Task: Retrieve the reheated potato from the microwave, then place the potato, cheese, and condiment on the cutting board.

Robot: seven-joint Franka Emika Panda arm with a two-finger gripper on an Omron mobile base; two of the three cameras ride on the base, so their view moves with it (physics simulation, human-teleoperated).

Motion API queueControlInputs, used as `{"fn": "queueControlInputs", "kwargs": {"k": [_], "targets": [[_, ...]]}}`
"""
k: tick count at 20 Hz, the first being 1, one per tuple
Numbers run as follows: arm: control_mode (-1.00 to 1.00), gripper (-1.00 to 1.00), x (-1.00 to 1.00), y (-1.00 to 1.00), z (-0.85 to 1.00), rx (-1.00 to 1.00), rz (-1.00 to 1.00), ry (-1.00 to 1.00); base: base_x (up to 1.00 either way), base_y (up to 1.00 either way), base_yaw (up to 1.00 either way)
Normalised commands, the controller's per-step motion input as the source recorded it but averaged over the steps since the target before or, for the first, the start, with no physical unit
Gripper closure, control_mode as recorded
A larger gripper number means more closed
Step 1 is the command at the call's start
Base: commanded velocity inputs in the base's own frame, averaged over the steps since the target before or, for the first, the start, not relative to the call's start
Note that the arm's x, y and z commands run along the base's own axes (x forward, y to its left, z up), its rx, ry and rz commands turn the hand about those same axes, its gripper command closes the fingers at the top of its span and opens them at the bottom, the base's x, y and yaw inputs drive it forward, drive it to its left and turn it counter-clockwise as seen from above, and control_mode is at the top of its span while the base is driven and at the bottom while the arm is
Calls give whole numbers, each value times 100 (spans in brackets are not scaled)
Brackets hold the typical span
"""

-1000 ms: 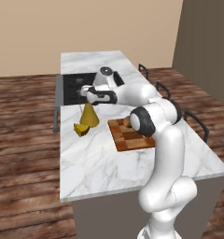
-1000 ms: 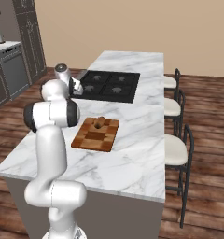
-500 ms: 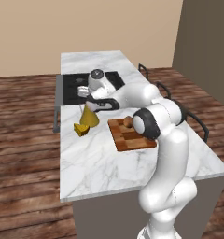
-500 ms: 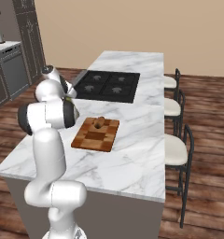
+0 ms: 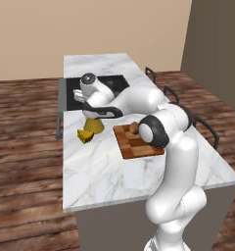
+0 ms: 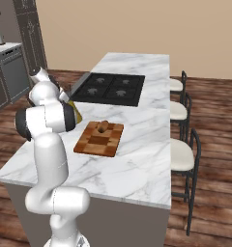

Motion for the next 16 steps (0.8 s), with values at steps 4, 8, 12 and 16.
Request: {"fn": "queueControlInputs", "kwargs": {"k": [4,8,12,16], "targets": [[-100,-100,1,29,27,0,-11,7,0,0,0],[-100,-100,0,25,29,0,-11,8,0,0,0],[-100,-100,6,20,23,0,-10,9,0,0,0],[-100,-100,4,3,-1,0,-5,1,0,0,0]]}}
